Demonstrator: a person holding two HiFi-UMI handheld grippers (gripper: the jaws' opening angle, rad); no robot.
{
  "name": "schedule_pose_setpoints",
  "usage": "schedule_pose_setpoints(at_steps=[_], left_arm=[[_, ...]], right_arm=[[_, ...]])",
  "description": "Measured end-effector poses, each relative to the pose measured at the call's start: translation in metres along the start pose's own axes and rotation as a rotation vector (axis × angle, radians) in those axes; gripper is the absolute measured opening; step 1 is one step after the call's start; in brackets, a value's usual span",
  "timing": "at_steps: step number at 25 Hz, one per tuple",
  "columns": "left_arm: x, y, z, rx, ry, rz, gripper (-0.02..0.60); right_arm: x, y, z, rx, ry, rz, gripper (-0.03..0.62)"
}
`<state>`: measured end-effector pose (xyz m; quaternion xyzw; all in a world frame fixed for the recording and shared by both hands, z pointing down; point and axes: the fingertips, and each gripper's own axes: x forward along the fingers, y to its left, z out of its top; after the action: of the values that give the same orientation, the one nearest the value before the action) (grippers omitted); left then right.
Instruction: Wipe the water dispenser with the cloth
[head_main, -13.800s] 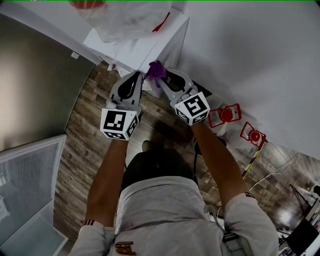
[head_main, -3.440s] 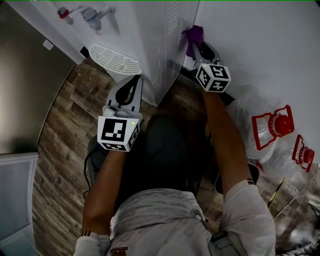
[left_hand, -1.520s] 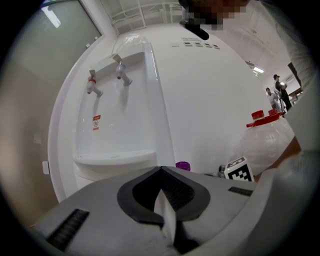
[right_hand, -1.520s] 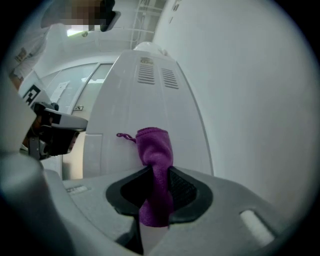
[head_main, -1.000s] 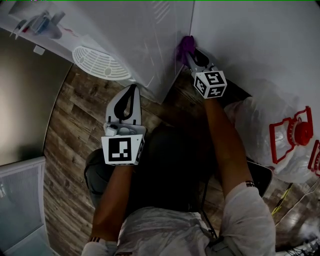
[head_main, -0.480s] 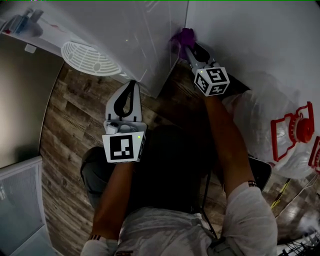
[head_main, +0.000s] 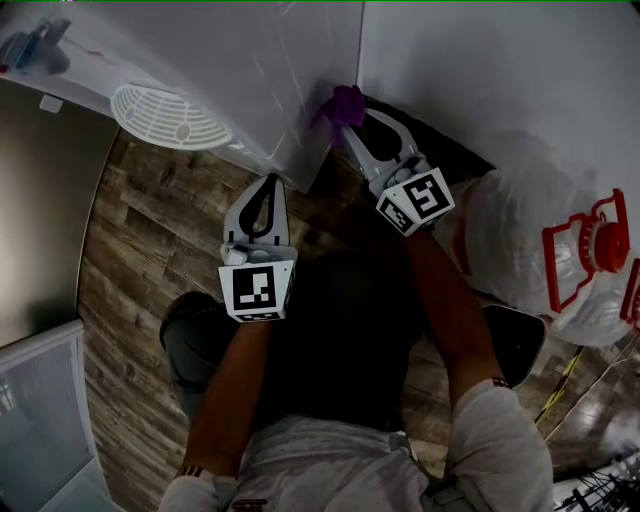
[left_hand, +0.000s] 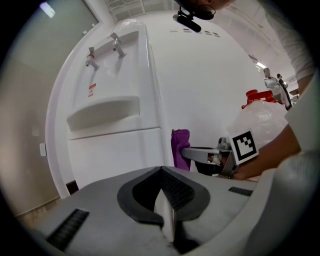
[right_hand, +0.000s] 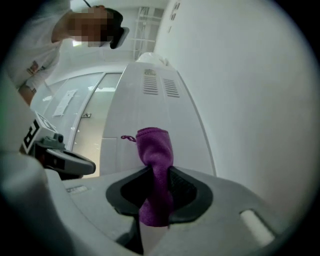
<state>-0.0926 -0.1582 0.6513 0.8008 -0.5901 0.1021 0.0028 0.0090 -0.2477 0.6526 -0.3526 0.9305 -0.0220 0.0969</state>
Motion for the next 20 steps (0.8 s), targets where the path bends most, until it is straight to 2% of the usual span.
schedule_pose_setpoints(at_steps=[11,20], left_arm=[[0.012,-0.01,-0.052,-0.114,0.089,-0.018,-0.002],[0.015,-0.008,-0.065,-0.162,0.07,-0.008,-0.002]], right_arm=[[-0.017,0.066,-0.039,0.034,0.041,0.138,0.098],[-0.017,0.092,-0.067,0.05,0.065,0.193,0.098]])
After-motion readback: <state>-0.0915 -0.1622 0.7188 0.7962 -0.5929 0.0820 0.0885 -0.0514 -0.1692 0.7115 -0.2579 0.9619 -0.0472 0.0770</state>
